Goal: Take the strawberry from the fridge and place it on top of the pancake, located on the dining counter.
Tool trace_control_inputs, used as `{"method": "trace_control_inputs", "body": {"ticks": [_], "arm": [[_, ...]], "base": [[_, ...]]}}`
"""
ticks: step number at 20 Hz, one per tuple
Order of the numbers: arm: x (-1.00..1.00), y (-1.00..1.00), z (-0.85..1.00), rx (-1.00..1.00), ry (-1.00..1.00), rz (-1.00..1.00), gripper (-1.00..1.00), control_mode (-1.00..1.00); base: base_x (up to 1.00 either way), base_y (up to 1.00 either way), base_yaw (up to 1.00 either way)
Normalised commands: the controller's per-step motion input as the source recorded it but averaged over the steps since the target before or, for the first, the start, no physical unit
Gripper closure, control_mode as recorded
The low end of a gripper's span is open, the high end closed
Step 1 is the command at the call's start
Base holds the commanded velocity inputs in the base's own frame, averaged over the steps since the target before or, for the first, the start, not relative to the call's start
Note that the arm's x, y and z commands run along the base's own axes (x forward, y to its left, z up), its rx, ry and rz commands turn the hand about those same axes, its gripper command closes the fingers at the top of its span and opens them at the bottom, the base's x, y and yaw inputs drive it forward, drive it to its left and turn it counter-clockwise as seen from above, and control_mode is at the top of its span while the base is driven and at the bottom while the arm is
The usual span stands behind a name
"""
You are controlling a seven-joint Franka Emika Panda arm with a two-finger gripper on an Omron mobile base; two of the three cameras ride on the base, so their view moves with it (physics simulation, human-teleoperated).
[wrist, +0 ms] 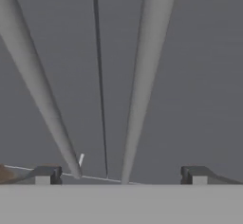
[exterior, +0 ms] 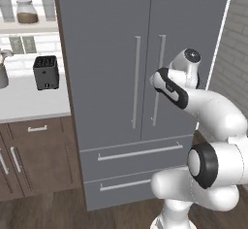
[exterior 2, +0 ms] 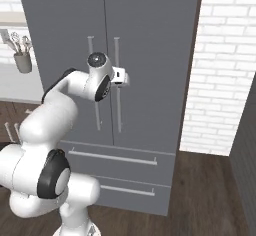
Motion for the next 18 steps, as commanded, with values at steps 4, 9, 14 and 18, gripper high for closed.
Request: {"method": "trace_control_inputs", "body": {"ticks": [4,9,14,18], "arm": [[0.61,-0.04,0.0,0.06,0.03,-0.03,-1.0,-1.0],[0.48,-0.1,-0.01,0.0,-0.03,0.0,-1.0,-1.0],[0.54,-0.24,0.0,0.0,0.0,0.0,-1.0,-1.0],[0.45,-0.27,0.0,0.0,-0.03,0.0,-1.0,-1.0]], "base": [[0.0,0.0,0.0],[0.0,0.0,0.0],[0.0,0.0,0.0],[0.0,0.0,0.0]]}}
